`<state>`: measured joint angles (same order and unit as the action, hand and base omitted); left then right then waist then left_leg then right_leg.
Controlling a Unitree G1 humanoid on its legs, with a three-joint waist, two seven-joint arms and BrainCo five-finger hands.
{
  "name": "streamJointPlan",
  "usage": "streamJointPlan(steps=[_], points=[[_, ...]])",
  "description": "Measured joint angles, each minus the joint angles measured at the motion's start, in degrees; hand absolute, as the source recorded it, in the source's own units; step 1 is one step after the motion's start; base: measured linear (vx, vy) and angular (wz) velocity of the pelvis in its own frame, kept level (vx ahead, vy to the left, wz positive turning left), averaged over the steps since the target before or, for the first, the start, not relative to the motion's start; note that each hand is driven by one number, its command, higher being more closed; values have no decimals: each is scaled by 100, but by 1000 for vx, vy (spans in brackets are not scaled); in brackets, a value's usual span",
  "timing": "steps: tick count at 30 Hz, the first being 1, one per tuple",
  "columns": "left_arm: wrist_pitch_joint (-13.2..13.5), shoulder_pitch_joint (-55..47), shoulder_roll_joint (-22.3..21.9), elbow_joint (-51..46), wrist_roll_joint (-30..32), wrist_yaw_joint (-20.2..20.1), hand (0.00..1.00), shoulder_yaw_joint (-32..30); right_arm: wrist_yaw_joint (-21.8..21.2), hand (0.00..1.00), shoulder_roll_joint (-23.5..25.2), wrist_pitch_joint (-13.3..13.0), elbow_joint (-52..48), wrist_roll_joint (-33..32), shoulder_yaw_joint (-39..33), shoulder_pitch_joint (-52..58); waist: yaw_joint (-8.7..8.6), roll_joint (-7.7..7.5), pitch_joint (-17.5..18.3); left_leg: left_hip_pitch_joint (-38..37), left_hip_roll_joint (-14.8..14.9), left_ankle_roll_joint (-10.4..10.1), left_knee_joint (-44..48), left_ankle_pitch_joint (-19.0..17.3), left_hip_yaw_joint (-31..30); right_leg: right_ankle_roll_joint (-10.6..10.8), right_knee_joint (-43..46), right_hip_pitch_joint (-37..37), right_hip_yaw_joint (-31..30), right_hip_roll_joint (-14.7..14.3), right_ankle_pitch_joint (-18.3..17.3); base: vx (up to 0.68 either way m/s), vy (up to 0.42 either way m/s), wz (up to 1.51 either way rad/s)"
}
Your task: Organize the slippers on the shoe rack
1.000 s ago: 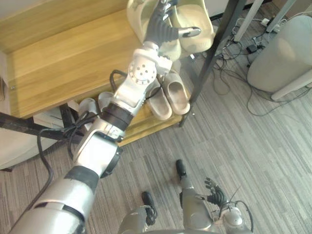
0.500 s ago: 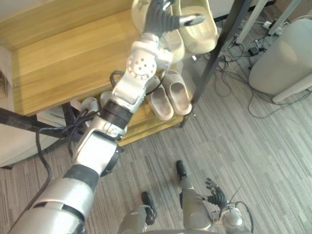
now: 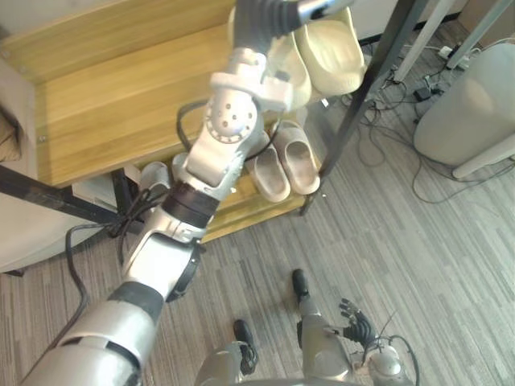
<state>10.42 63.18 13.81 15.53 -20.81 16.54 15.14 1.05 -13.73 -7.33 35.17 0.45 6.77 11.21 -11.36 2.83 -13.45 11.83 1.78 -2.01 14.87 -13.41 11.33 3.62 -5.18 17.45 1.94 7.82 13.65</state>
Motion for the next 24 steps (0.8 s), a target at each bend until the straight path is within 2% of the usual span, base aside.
streamJointPlan(steps=[10, 13, 24], points=[[-248, -242, 203, 716, 502, 217, 0, -481, 10, 0, -3, -18, 54, 184, -11, 9, 60, 0, 0, 4, -3, 0, 21, -1, -39, -16, 0, -22, 28, 3, -11, -6, 38, 2], [-305, -248, 354, 803, 572, 220, 0, -624, 10, 0, 2, -34, 51, 183, -36, 18, 60, 1, 0, 15, 3, -2, 2, -2, 18, -16, 0, 28, -20, -9, -10, -2, 30, -9], [-472, -273, 333, 1329, 723, 55, 0, -645, 13, 0, 11, -34, 53, 183, -54, 22, 60, 1, 0, 9, 8, -2, 4, -6, 31, -18, 0, 29, -47, -20, -10, 0, 2, 0]])
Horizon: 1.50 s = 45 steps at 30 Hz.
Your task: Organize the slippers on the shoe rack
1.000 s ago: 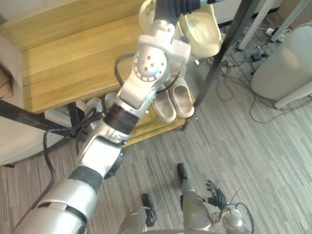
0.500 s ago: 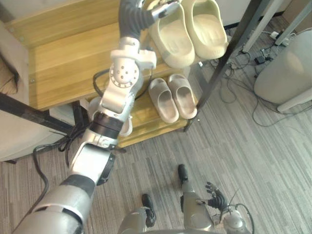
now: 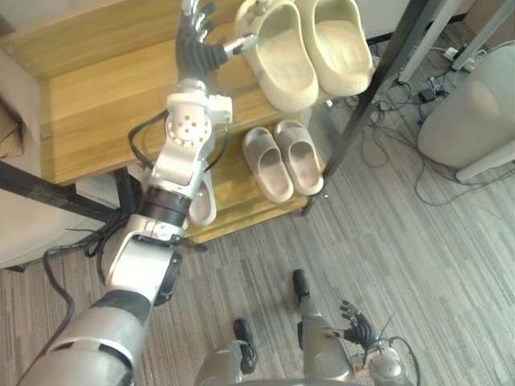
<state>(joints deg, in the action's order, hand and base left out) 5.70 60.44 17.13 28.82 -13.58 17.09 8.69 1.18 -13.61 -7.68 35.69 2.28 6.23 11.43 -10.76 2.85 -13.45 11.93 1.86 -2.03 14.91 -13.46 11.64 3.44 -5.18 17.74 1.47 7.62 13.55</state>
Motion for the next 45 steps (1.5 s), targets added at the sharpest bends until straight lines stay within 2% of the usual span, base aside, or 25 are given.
streamJointPlan(steps=[8, 17, 37, 45], points=[[-98, -50, -327, 193, 17, -117, 0, 159, 7, 0, 2, 10, 3, -3, 1, 0, -5, 1, 1, -82, -2, 0, -31, 0, 20, -1, 0, -56, -18, -1, 0, 0, 0, 0], [-138, -115, -457, 261, 228, -122, 0, 197, 6, 0, 2, 33, 3, -5, 5, 0, -5, 5, 3, -137, -4, -1, -74, 4, 32, -4, 0, -83, -26, -5, -2, -4, 24, -1], [-138, 24, -499, 453, 228, -74, 0, 201, 13, 0, 2, 42, -75, -16, 11, 54, 33, -1, 10, -198, -29, 7, -147, 10, 132, 3, 0, -60, -113, 2, 3, -10, 32, -2], [-163, 212, -393, 584, 229, -69, 0, 194, 13, 0, 24, 42, -104, -17, 11, 73, 57, -60, 44, -201, -60, 13, -179, 17, 174, 15, 0, -26, -159, 23, 12, -10, 37, -2]])
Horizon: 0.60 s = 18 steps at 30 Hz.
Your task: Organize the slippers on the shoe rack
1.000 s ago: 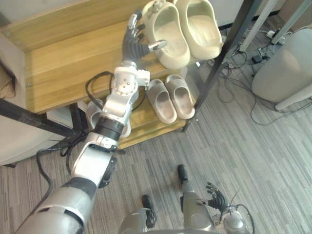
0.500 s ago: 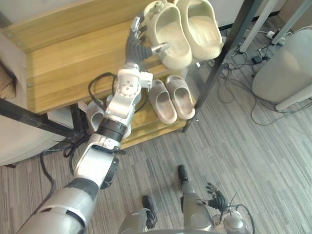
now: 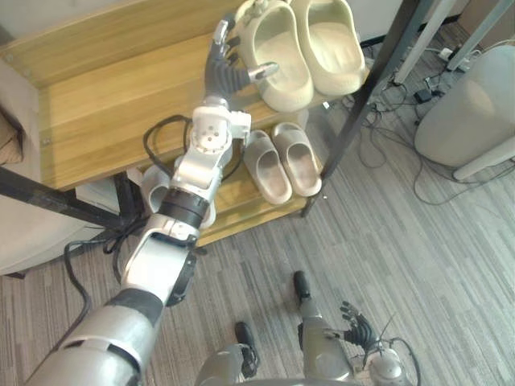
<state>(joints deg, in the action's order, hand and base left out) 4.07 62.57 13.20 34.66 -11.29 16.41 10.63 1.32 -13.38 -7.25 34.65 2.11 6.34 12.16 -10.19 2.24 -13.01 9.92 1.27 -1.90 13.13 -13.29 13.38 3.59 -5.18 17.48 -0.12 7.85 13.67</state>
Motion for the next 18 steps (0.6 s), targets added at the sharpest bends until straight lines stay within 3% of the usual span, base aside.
streamJointPlan(steps=[4, 14, 18], points=[[-6, 19, 159, 1, 3, -75, 0, 5, -6, 0, 85, -1, 1, -2, 0, 19, -37, -81, 47, -18, 3, 2, 24, 1, -45, 3, 0, -50, 39, 5, 2, -22, 25, 4], [-2, -71, 728, -110, 0, -57, 0, -328, -39, 0, 98, -4, 26, -3, 6, 149, 4, -122, 98, 5, 35, -8, 122, 6, -227, -3, -1, -176, 224, 7, -3, -23, 21, 9], [20, -619, 752, -1061, -9, -43, 0, -318, -51, 0, 101, -7, 56, -2, 9, 148, 15, -121, 108, -30, 49, -17, 144, 16, -335, -29, 0, -274, 333, 2, -25, 16, 42, 12]])
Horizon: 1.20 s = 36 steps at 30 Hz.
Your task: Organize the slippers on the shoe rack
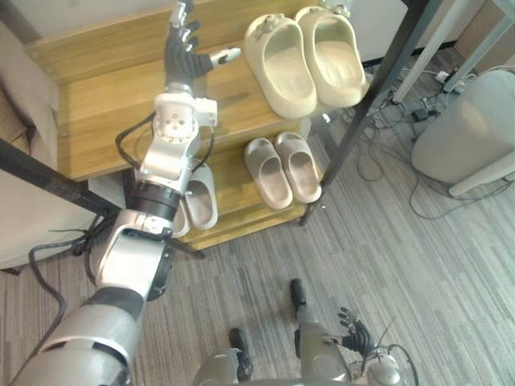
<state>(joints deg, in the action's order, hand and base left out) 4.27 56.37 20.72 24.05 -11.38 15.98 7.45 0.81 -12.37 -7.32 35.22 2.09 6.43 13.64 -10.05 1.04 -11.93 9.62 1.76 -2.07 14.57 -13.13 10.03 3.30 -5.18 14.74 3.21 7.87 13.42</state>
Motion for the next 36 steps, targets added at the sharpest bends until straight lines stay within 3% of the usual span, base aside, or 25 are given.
streamJointPlan(steps=[3, 9, 14, 18, 24, 27, 30, 32, 36], points=[[62, -613, -218, -915, -80, -12, 0, 171, -13, 0, 1, 0, 147, 0, 6, -3, 52, 17, 127, -19, 3, 0, -7, 2, -111, -21, 0, -75, 134, 2, -15, 26, 42, 16], [445, -2232, -597, -2596, -892, -308, 0, 875, -41, 0, -12, 8, 375, 13, 65, 3, 173, 37, 480, -178, -11, 1, -85, 1, -226, 3, -1, -278, 269, 31, -122, 2, 40, 12], [494, -3909, -878, -3635, -1654, -976, 0, 1791, -80, 0, -124, 71, 440, 16, 102, 86, 389, 162, 729, -476, 38, -47, -306, 43, -353, 17, -1, -577, 464, 10, -261, 20, -3, 11], [474, -4925, -824, -3641, -1938, -1532, 0, 1954, -82, 0, -136, 95, 456, 22, 100, 57, 456, 218, 841, -737, 71, -96, -619, 161, -469, -6, -25, -777, 624, -35, -349, 26, -34, 17], [194, -6372, -712, -2791, -2026, -2244, 0, 2043, -83, 0, -129, 91, 844, 30, 52, -17, 678, 175, 925, -985, 153, -155, -776, 227, -721, 45, -44, -1075, 919, -89, -468, 37, -31, 21], [110, -6670, -678, -2239, -1991, -2417, 0, 1970, -91, 0, -118, 91, 868, 29, 50, -29, 734, 140, 971, -982, 158, -161, -810, 243, -776, 54, -45, -1083, 988, -87, -480, 11, -9, 16], [29, -6852, -763, -1182, -1658, -2516, 0, 1590, -98, 0, -84, 86, 982, 24, 48, -117, 775, 72, 1004, -1011, 156, -169, -852, 297, -834, 55, -46, -1108, 1062, -85, -481, -3, -8, 9], [28, -6849, -908, -174, -957, -2479, 0, 1131, -94, 0, 27, 78, 1171, 11, -83, -186, 781, 20, 1007, -1096, 158, -172, -861, 305, -901, 64, -46, -1243, 1136, -84, -526, -16, -8, 12], [34, -6828, -1070, 841, -169, -2303, 0, 621, -82, 0, 123, 72, 1373, -1, -195, -238, 818, -61, 1055, -1175, 166, -179, -975, 323, -939, 63, -47, -1328, 1190, -85, -574, -17, -10, 9]])
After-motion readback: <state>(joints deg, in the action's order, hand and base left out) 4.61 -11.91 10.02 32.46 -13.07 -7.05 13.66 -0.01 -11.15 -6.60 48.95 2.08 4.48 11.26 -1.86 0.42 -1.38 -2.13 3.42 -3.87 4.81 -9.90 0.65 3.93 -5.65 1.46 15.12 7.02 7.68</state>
